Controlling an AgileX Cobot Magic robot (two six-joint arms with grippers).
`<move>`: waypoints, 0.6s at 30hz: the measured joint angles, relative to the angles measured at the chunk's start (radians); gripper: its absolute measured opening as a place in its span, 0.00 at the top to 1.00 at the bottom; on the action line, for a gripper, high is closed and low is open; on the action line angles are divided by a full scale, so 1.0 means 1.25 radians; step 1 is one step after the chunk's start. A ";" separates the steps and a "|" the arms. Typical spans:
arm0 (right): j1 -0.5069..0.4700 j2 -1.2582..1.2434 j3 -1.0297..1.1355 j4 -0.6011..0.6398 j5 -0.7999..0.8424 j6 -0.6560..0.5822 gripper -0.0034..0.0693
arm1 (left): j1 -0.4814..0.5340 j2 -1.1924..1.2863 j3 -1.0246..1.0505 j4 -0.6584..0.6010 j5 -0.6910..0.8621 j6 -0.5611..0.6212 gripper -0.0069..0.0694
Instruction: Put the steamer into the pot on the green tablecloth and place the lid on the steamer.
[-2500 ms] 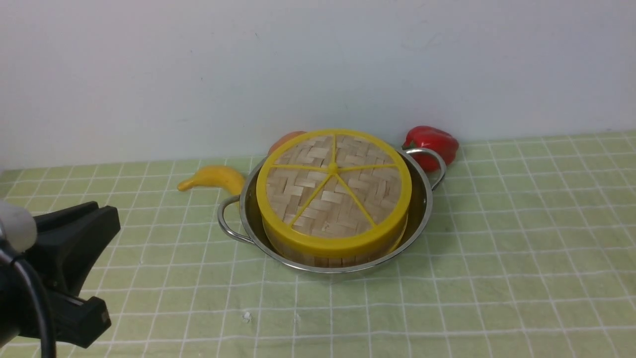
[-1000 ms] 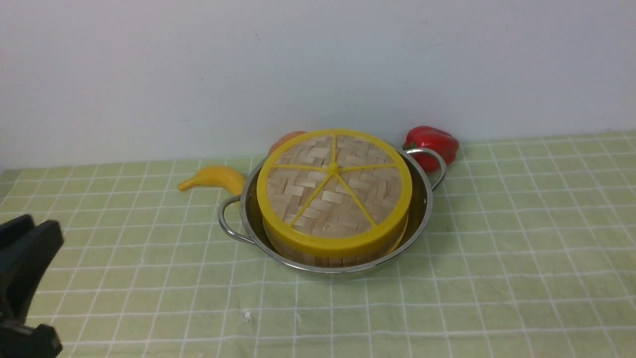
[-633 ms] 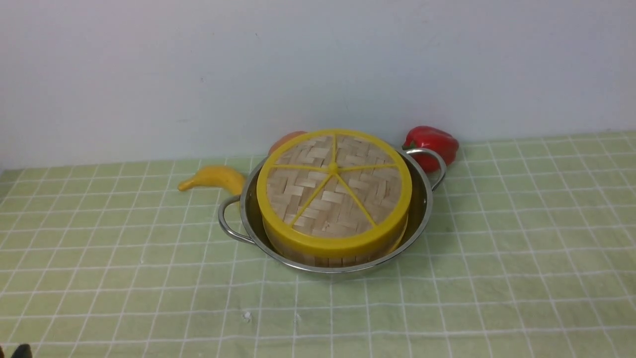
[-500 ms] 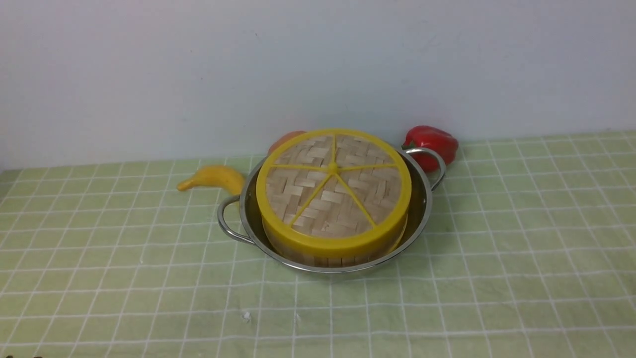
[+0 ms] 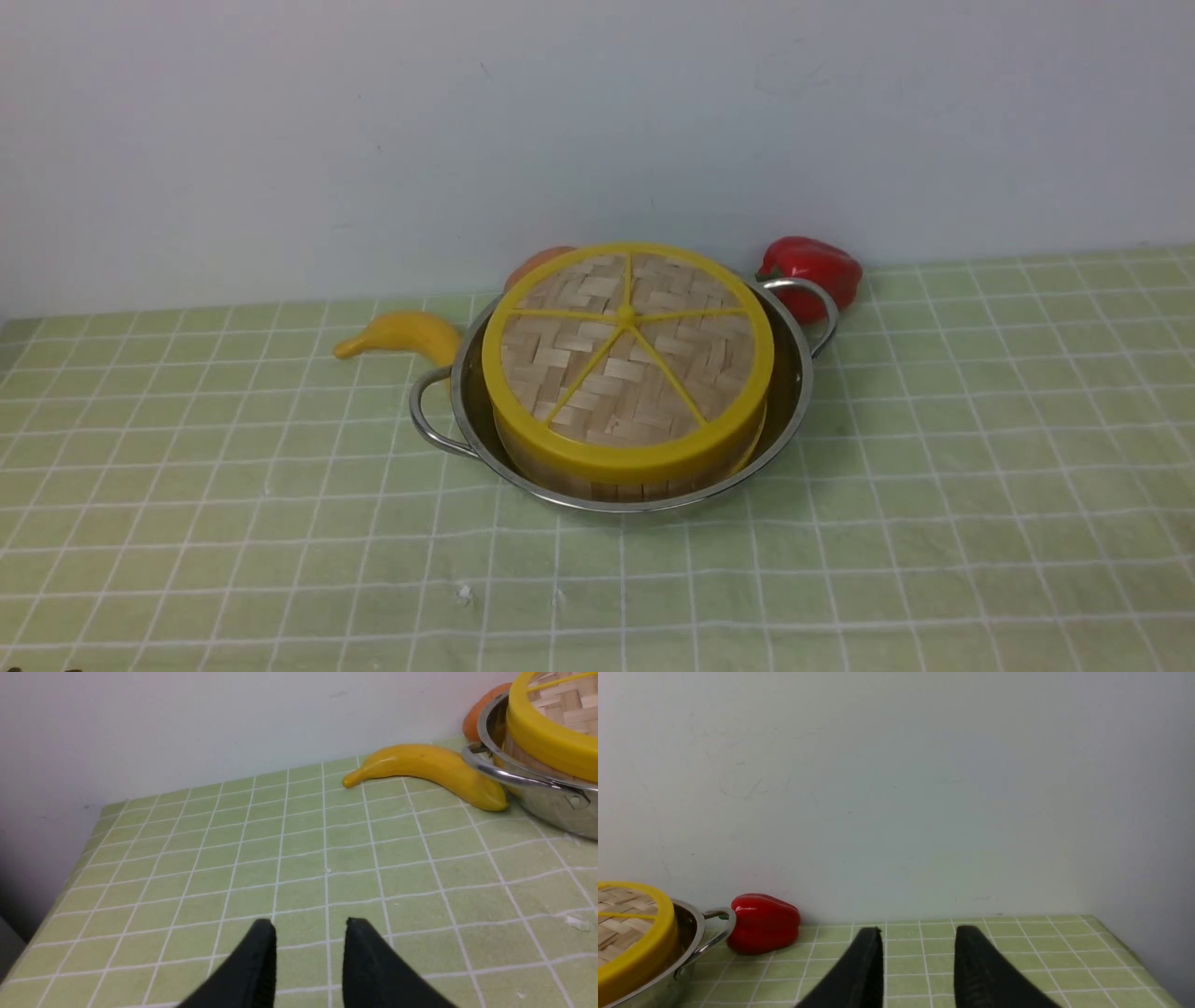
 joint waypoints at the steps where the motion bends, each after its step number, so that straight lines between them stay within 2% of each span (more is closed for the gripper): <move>1: 0.000 0.000 0.000 0.000 0.000 0.000 0.62 | 0.000 0.000 0.000 0.000 0.000 0.000 0.64; 18: 0.000 0.000 0.000 0.000 0.000 0.001 0.62 | 0.000 0.000 0.000 0.000 0.000 0.000 0.60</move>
